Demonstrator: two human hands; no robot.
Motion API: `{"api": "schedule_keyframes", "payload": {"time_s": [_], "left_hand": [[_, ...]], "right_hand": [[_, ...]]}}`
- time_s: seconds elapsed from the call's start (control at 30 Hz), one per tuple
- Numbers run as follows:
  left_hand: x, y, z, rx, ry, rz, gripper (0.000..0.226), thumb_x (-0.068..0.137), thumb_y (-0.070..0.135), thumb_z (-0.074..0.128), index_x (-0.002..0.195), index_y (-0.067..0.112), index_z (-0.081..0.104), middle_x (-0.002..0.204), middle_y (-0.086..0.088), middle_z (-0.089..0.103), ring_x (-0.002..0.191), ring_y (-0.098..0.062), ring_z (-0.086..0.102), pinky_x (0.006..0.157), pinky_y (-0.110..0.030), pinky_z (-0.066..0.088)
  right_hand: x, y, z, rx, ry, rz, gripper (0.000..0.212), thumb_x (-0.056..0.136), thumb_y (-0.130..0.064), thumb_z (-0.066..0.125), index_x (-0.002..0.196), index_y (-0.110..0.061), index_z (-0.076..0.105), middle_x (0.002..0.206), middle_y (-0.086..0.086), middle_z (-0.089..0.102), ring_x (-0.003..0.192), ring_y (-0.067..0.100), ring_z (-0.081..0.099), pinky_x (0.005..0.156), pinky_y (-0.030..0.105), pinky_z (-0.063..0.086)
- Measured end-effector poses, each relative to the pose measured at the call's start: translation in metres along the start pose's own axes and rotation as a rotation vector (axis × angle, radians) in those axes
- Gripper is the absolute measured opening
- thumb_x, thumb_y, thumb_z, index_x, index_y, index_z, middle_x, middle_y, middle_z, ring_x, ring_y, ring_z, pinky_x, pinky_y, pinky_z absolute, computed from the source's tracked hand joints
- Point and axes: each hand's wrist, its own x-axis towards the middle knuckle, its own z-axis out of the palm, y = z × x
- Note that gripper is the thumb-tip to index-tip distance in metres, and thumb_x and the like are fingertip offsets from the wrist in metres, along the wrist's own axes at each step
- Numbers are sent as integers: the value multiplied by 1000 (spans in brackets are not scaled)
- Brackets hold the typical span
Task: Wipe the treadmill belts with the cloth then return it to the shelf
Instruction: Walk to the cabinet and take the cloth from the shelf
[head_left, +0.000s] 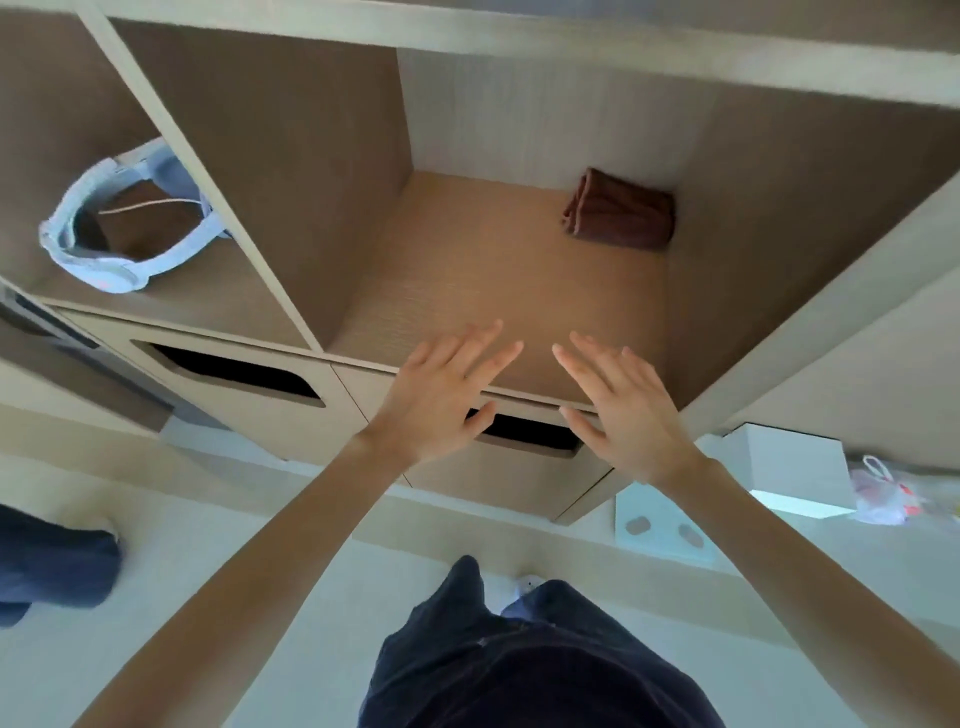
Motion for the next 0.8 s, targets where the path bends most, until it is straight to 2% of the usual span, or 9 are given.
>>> {"api": "schedule_keyframes", "payload": {"time_s": [0.13,0.3,0.43,0.6,0.8], "left_hand": [[16,-32,-1,31,-21,63,60,91,39,50,145,20,33,151,-10,32,130,-31,41,104,-48,36],[32,-55,15,36,-92,116,61,94,45,41,148,24,22,156,-6,20,139,-27,25,108,-46,29],[44,-65,43,51,-140,123,60,95,47,36,149,27,17,158,-3,13,141,-24,19,110,-44,26],[60,-77,91,16,-78,119,56,95,46,38,147,26,28,156,-2,21,141,-22,21,109,-41,22],[83,-82,136,-135,-6,88,51,96,45,37,145,29,33,155,1,25,143,-18,15,117,-37,4]], "right_hand": [[22,-13,3,-25,40,81,59,90,-29,60,143,-12,41,146,14,42,127,33,48,104,50,35],[42,-17,16,-53,33,198,60,90,-29,60,143,-12,40,146,13,42,125,33,49,103,50,36],[52,-12,33,-57,11,287,60,92,-32,56,146,-15,35,149,12,36,127,32,45,106,50,32],[62,12,67,-84,24,327,59,94,-34,53,147,-17,33,153,9,30,132,29,39,111,47,25],[82,54,102,-95,94,408,58,95,-34,50,148,-18,31,155,8,27,143,24,23,115,46,15]]}}
